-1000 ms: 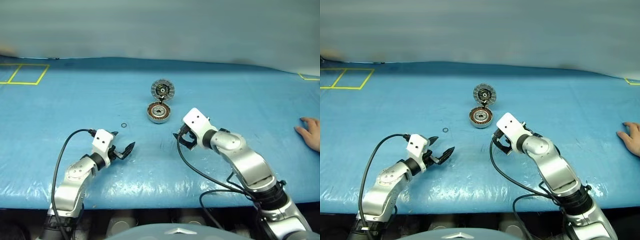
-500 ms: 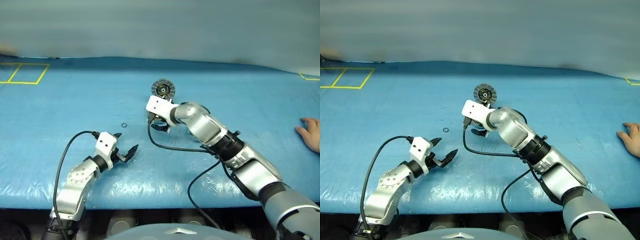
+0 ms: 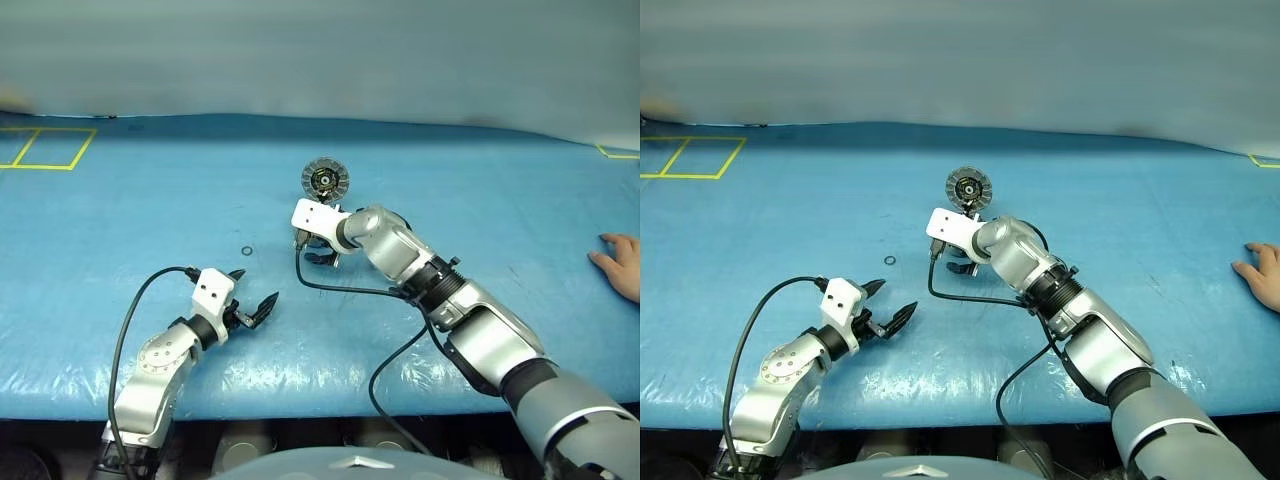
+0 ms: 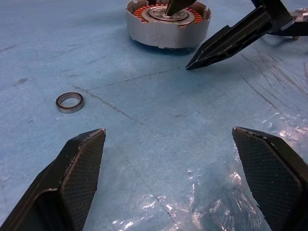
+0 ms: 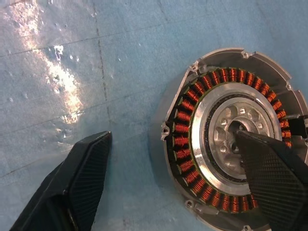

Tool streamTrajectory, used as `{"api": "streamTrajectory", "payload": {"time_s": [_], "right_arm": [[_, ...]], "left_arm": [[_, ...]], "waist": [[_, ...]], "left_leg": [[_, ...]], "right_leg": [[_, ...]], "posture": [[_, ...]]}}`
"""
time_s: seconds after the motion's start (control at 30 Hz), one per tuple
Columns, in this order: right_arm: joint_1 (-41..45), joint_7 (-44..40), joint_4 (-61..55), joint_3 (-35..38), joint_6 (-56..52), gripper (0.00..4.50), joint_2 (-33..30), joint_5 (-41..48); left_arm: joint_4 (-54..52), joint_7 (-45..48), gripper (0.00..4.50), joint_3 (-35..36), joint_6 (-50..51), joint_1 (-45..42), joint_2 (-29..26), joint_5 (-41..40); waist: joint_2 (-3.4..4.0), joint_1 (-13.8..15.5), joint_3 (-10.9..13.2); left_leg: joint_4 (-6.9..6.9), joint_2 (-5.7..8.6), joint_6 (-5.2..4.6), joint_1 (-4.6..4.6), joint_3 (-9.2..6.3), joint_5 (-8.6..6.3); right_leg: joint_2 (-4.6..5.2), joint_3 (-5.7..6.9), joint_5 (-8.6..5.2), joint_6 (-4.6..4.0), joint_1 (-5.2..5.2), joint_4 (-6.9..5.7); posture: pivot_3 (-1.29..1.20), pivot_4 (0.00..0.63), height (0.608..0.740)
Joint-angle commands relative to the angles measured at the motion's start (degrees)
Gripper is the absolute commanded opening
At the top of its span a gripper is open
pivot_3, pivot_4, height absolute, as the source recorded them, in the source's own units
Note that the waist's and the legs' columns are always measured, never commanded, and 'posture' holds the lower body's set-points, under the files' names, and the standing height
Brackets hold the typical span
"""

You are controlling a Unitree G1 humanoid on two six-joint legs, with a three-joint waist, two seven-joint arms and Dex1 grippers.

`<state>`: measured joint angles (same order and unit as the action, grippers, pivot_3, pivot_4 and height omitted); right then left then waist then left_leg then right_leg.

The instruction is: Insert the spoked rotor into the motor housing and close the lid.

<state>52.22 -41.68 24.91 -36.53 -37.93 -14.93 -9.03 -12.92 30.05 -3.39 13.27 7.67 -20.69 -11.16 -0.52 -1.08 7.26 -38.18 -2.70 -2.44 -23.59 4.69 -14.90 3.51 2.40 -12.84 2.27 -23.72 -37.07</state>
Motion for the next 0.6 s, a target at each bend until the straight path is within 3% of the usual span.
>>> {"api": "streamTrajectory", "payload": {"time_s": [0.03,0.17,0.4,0.6], "right_arm": [[-1.4,-4.2,-0.2,-0.3,-3.4,3.22,0.1,0.0],[-5.7,-6.4,-5.0,-1.1,-9.3,1.97,0.3,0.6],[-19.5,-2.8,-25.3,-4.3,-24.1,1.90,2.1,1.2],[-26.3,1.7,-36.1,-5.4,-33.2,1.90,2.8,1.6]], "left_arm": [[-1.2,0.2,4.50,0.0,-1.5,-0.4,0.0,0.2],[-1.2,0.0,4.50,0.6,-1.9,0.1,-0.2,0.2],[-2.0,-0.4,4.50,2.1,-2.1,1.8,-0.5,-0.2],[-2.3,-0.2,4.50,2.5,-1.7,2.1,-0.5,-0.3]], "waist": [[-0.01,0.0,0.0],[-0.03,0.0,-0.1],[-0.03,-0.2,-0.9],[-0.03,-0.4,-1.1]], "left_leg": [[0.00,0.00,0.00,0.00,0.00,0.00],[0.01,0.00,-0.02,0.05,-0.01,-0.02],[0.27,-0.07,0.05,0.54,0.00,-0.09],[0.31,-0.28,0.17,0.95,0.04,-0.15]], "right_leg": [[0.01,0.00,0.00,0.00,0.00,0.00],[0.02,0.00,0.00,0.00,0.06,0.01],[0.08,0.09,-0.22,-0.36,0.29,0.04],[0.11,0.15,-0.49,-0.78,0.40,0.02]], "posture": [[0.00,0.150,0.740],[0.00,0.150,0.740],[0.00,0.150,0.740],[0.00,0.150,0.740]]}}
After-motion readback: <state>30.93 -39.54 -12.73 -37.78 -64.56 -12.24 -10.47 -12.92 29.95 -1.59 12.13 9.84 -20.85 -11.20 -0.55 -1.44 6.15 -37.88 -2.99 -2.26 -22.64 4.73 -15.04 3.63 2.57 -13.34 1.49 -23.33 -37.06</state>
